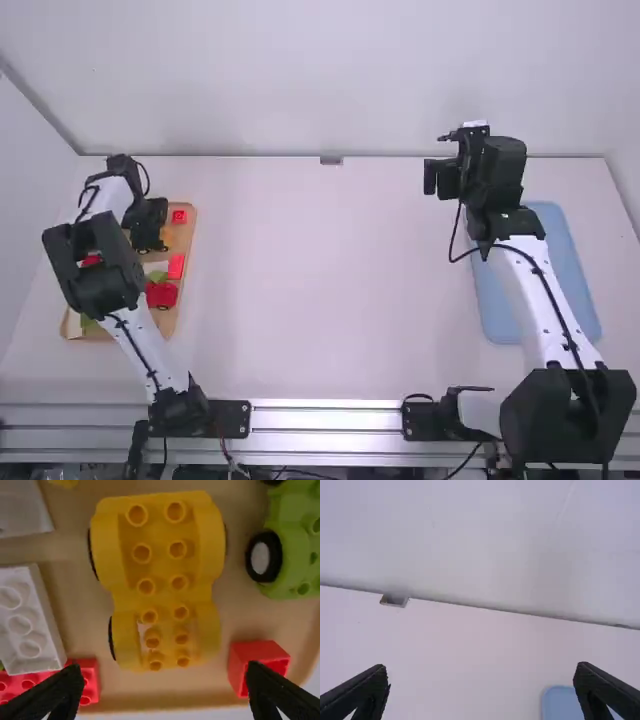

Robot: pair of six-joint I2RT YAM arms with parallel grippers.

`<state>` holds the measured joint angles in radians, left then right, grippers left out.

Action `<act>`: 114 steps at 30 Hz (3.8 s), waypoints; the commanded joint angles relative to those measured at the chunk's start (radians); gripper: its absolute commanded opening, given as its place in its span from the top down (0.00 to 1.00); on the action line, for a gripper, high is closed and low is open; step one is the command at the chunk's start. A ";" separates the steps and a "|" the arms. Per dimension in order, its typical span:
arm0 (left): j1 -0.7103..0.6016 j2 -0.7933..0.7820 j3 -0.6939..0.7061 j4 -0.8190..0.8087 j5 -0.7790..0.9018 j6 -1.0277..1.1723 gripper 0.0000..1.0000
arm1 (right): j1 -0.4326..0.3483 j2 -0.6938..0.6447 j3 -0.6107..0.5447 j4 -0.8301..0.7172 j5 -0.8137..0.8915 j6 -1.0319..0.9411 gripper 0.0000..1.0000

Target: Assemble lego blocks to make yellow taxi

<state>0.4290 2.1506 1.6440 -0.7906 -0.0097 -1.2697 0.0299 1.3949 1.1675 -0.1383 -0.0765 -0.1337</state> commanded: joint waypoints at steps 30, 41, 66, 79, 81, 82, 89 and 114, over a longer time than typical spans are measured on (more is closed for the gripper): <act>0.003 0.063 -0.094 0.133 -0.053 0.009 0.27 | 0.003 0.008 0.030 0.001 -0.006 0.005 0.01; 0.004 0.063 -0.082 0.115 -0.079 0.047 0.38 | 0.003 0.008 0.030 -0.002 -0.006 0.006 0.01; 0.023 0.060 -0.011 0.041 -0.080 0.198 0.54 | 0.004 0.008 0.030 -0.008 -0.013 0.006 0.01; -0.005 -0.125 0.042 -0.143 -0.088 0.282 0.68 | 0.003 0.008 0.030 -0.035 -0.013 0.006 0.01; -0.018 -0.201 -0.031 -0.112 -0.088 0.302 0.69 | 0.003 0.008 0.030 -0.035 -0.014 0.006 0.01; -0.020 -0.214 -0.045 -0.105 -0.089 0.310 0.69 | 0.003 0.008 0.030 -0.035 -0.014 0.006 0.01; -0.152 -0.483 -0.340 0.123 0.019 0.726 0.67 | 0.004 0.008 0.030 -0.034 -0.014 0.006 0.02; -1.016 -0.344 -0.423 0.143 0.106 1.952 0.74 | 0.076 0.008 0.030 -0.035 -0.005 -0.005 0.02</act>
<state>-0.5571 1.7832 1.2430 -0.6537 0.0681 0.4744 0.1047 1.3949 1.1675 -0.1753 -0.0856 -0.1413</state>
